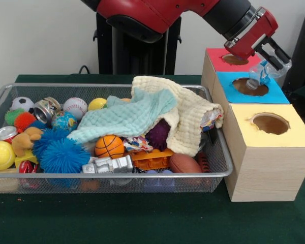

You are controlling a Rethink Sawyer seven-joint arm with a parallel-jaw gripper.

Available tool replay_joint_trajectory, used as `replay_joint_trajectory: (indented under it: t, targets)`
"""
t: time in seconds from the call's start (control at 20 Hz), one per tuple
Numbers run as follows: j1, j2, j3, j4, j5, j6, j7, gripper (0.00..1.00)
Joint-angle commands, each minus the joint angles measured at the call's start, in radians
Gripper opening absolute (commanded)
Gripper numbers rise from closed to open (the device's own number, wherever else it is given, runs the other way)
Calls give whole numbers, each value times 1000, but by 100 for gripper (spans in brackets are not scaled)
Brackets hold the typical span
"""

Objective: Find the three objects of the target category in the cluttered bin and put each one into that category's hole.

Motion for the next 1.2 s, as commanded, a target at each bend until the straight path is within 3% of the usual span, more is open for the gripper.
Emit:
replay_joint_trajectory:
  t: [0.05,0.1,0.45,0.95,1.2]
  targets:
    - [-26,55,-34,-146,-76,-8,22,0]
    - [-28,57,-32,-147,-79,-6,20,100]
    - [-43,77,-16,-157,-99,20,1,100]
    - [-38,45,-18,-142,-87,14,28,100]
    - [-21,-21,-48,-128,-69,1,61,100]
